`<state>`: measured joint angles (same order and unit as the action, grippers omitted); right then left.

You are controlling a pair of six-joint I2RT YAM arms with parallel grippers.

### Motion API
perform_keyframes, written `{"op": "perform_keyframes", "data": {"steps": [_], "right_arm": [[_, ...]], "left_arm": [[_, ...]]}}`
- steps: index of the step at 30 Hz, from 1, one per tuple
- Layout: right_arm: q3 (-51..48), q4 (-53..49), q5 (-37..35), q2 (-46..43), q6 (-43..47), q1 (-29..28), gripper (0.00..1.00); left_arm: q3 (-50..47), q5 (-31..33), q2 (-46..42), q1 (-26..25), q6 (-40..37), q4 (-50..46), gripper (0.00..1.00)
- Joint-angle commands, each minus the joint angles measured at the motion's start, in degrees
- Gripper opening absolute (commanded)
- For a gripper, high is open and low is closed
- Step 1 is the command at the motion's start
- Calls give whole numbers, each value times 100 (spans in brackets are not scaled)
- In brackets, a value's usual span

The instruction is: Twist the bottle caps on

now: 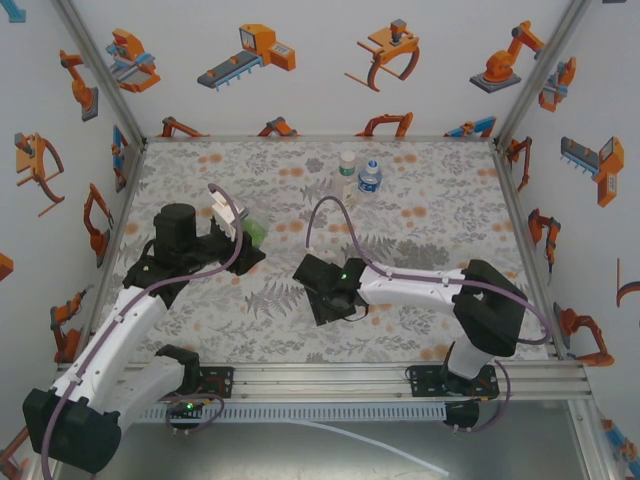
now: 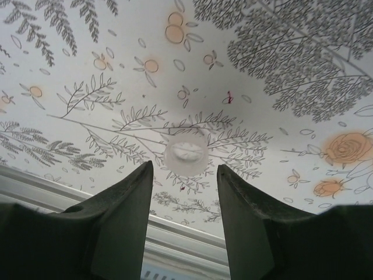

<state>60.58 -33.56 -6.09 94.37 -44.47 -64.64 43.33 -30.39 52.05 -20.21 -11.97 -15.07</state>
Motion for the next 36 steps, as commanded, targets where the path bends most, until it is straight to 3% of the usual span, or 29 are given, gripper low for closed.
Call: {"op": "perform_keyframes", "data": {"steps": [1, 13, 36], "right_arm": [[97, -115, -171, -4, -221, -80, 47], [126, -1, -47, 235, -234, -134, 41], [282, -7, 11, 439, -228, -164, 42]], "left_arm": [[158, -11, -16, 11, -113, -84, 0], [167, -2, -4, 17, -122, -89, 0], [186, -11, 51, 15, -122, -100, 2]]}}
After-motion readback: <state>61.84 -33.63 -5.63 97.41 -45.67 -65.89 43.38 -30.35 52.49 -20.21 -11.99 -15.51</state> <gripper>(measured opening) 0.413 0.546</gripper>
